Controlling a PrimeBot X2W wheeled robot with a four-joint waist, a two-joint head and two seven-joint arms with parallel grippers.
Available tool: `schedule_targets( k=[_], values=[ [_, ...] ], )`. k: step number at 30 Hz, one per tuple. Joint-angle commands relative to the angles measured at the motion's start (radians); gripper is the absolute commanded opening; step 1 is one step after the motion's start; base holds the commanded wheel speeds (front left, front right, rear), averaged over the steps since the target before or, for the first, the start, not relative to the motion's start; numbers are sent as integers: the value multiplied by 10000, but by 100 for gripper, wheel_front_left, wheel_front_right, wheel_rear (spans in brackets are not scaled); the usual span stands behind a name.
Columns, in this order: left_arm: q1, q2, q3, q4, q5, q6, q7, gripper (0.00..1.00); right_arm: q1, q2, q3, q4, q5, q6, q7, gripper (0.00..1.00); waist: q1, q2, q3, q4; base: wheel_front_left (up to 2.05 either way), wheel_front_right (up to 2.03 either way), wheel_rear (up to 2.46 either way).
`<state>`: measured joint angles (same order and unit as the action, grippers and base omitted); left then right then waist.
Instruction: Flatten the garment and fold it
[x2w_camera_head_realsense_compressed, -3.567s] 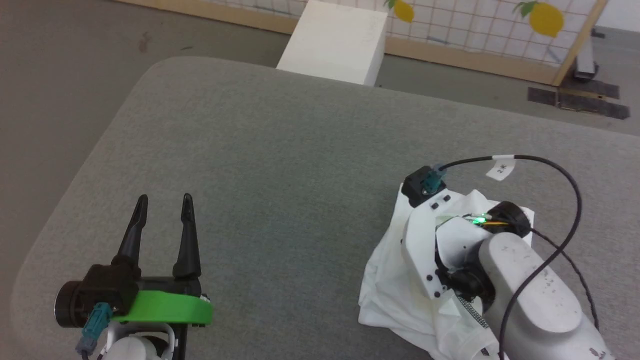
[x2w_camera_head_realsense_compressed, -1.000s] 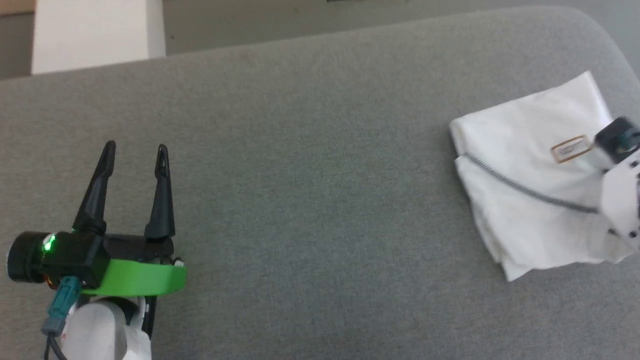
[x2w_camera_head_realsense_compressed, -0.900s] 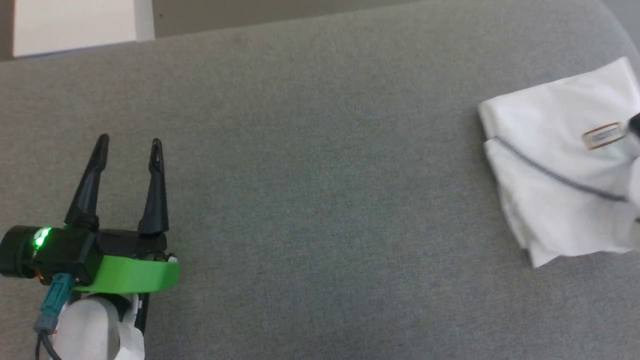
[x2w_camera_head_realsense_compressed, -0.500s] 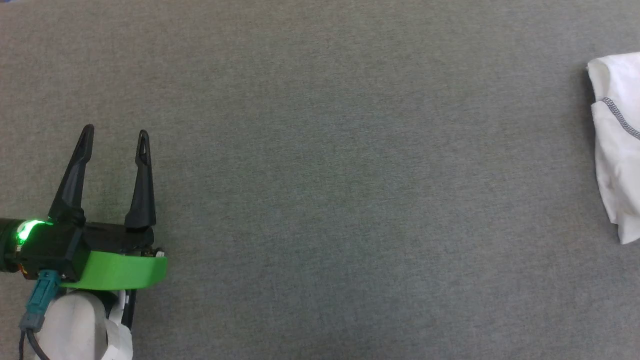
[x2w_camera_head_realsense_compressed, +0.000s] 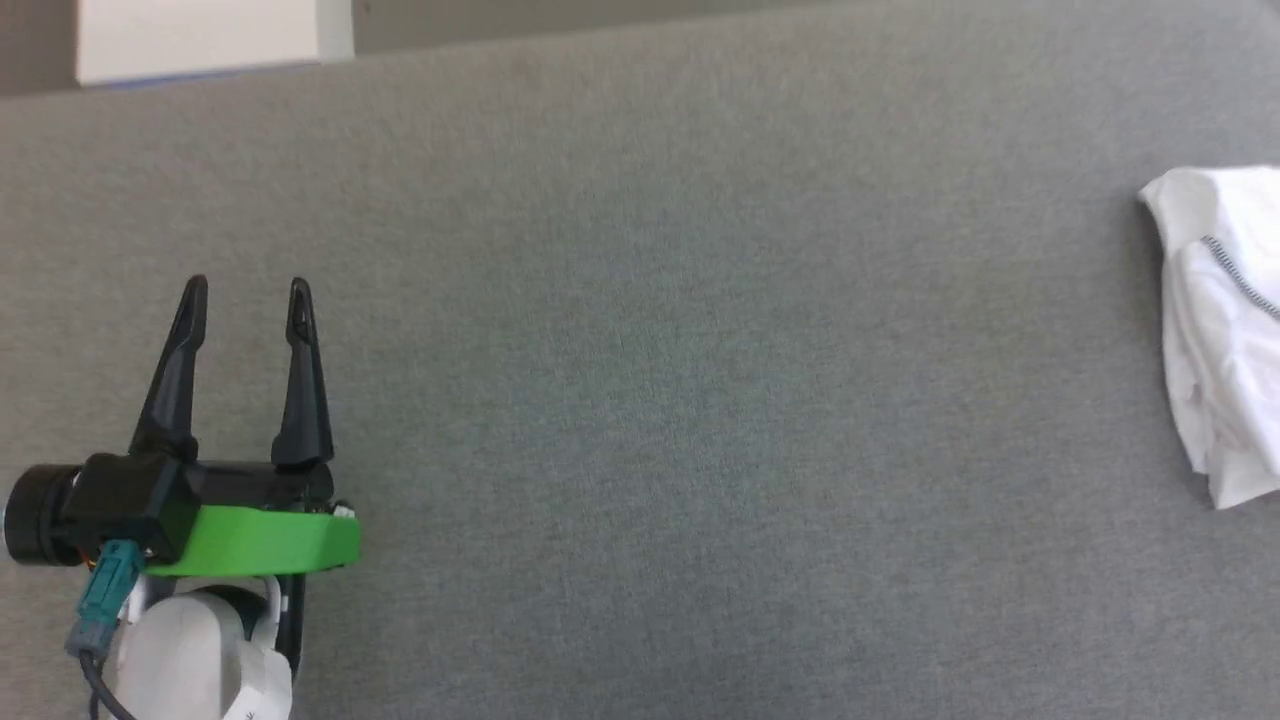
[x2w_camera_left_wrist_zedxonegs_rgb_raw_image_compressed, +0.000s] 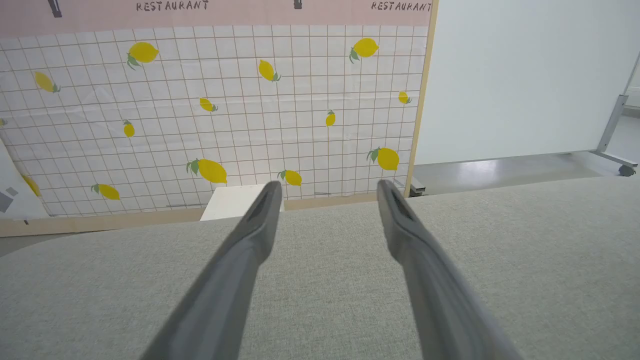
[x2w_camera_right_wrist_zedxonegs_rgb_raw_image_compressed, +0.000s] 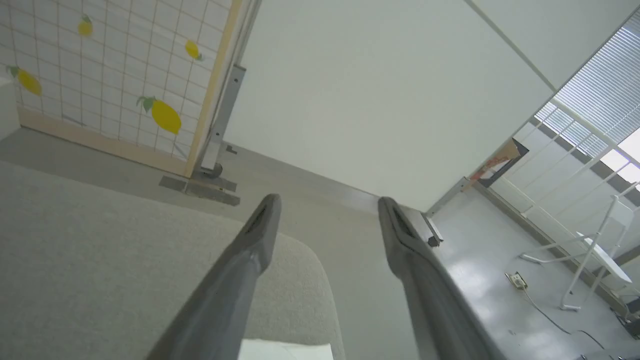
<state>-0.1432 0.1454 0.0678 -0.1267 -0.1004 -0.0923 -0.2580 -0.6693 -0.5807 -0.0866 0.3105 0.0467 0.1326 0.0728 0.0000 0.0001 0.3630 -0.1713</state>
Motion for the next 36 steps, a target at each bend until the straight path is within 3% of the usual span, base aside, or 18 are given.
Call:
schedule_targets(
  k=[1,7,13,15,19,36],
  values=[
    [77,-112,97,35,-126,89,-38,100,-123,387,86,-443,318,-19,-306,100,0,-1,-1193,212,0,0,0],
    [317,-425,209,201,-222,271,-38,100,686,2251,57,-2234,1034,-19,-1219,100,0,-1,-2365,720,0,0,0],
    [502,-570,121,782,-107,511,-38,100,2460,4480,215,-3094,910,-19,-1820,100,0,-1,-3213,1284,0,0,0],
    [569,-606,75,965,-69,598,-38,100,3097,4909,297,-3095,806,-19,-2022,100,0,-1,-3420,1410,0,0,0],
    [691,-674,-110,1279,5,690,-38,100,4166,5273,99,-2794,417,-19,-2441,100,0,-1,-3684,1614,0,0,0],
    [1133,-835,-793,3040,-75,728,-38,100,6720,5303,756,-914,1310,-19,-3279,100,0,-1,-4209,1868,0,0,0]
  ],
)
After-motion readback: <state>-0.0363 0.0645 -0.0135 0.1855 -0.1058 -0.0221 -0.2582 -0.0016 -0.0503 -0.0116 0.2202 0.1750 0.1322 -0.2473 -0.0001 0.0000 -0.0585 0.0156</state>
